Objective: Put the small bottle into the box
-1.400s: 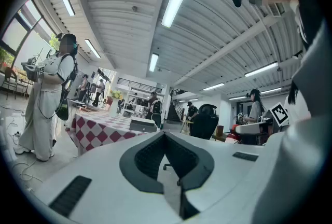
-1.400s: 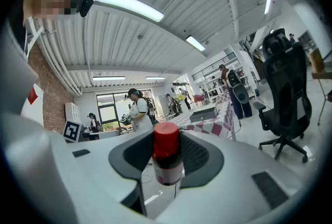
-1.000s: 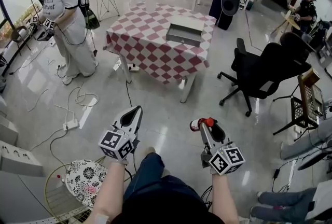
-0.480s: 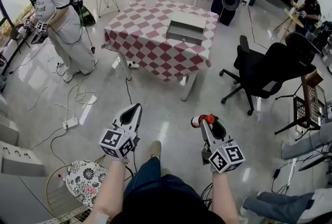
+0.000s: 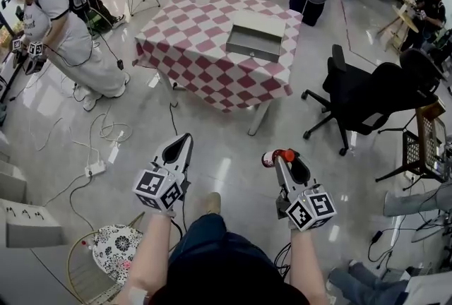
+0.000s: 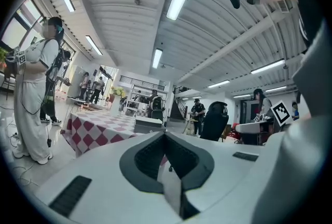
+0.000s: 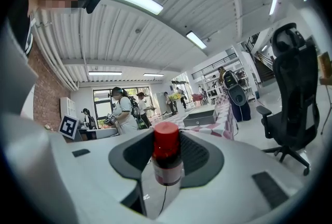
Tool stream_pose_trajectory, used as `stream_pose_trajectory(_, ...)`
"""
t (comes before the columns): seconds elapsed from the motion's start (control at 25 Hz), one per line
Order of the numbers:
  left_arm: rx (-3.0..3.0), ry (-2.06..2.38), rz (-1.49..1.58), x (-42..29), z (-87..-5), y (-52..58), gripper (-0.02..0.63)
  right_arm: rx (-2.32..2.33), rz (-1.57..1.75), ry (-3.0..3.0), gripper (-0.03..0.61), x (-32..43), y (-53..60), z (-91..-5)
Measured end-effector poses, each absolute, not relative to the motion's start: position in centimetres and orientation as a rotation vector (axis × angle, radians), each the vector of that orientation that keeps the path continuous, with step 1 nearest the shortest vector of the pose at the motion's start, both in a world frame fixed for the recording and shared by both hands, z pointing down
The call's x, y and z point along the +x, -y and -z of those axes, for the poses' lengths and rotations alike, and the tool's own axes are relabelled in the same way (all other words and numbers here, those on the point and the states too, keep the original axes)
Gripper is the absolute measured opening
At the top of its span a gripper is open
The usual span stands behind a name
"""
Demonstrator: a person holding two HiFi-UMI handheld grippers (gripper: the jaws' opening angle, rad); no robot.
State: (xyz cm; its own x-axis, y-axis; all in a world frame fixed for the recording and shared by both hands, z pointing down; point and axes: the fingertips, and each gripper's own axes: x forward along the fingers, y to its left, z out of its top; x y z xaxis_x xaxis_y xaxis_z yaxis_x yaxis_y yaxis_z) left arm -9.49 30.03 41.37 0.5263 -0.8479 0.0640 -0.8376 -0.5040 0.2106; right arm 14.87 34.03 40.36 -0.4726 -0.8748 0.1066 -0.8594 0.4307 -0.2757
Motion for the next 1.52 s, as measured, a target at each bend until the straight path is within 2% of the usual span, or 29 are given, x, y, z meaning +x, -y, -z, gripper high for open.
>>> stream_pose_trajectory(0.88, 2.624, 1.331, 0.026, -11.2, -42.2, -14.5, 0.002, -1.697, 0.45, -2.538, 0.149, 12.2, -19.7, -41.0)
stream_pose_trajectory(1.52, 2.618, 1.396, 0.063, -12.7, -41.4, -10.8, 0.002, -1.758, 0.389, -2.527, 0.149, 12.4, -16.3, -40.9)
